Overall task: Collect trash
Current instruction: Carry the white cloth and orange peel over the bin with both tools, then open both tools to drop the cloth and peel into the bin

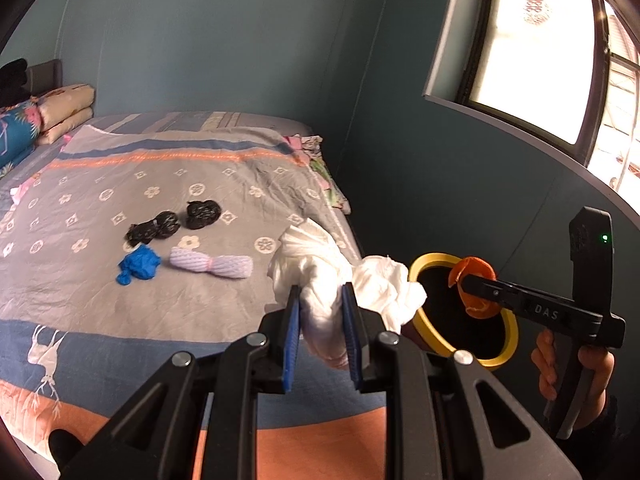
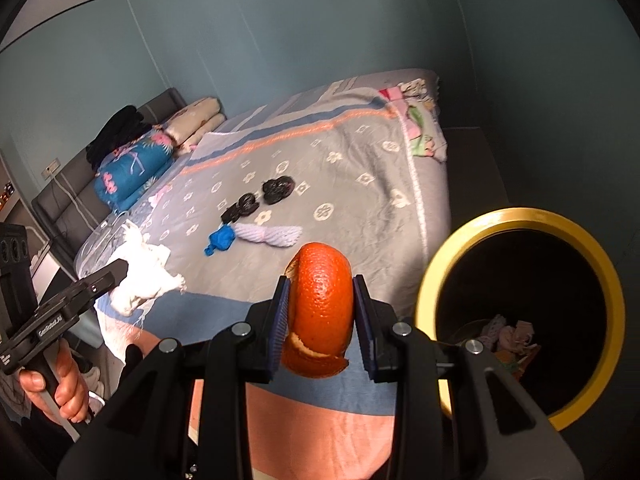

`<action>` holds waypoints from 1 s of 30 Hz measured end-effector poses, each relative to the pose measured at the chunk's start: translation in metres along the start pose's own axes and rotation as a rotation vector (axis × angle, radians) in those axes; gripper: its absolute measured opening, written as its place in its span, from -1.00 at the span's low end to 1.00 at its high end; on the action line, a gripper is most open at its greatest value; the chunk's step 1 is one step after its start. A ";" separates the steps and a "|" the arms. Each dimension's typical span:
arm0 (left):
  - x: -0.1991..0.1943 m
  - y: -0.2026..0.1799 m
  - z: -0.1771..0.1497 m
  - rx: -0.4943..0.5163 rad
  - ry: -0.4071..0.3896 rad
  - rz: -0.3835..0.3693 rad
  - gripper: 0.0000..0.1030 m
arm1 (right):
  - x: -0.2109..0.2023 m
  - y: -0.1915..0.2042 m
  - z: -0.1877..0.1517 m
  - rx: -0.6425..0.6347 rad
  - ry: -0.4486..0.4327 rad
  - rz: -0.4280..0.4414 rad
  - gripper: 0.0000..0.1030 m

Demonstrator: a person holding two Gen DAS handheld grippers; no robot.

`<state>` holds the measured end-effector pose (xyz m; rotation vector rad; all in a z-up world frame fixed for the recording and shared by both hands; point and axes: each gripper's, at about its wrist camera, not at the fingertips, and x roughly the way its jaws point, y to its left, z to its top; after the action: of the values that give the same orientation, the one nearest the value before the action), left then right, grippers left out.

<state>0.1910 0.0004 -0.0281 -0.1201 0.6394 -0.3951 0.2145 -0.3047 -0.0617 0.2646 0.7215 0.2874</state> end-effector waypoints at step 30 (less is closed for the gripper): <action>0.087 -0.139 0.020 0.226 0.035 -0.150 -0.63 | -0.058 -0.126 0.004 0.185 -0.129 -0.215 -0.40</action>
<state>0.2221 -0.1617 -0.0283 0.0550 0.6175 -0.6120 0.1966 -0.4424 -0.0659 0.3745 0.6428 -0.0011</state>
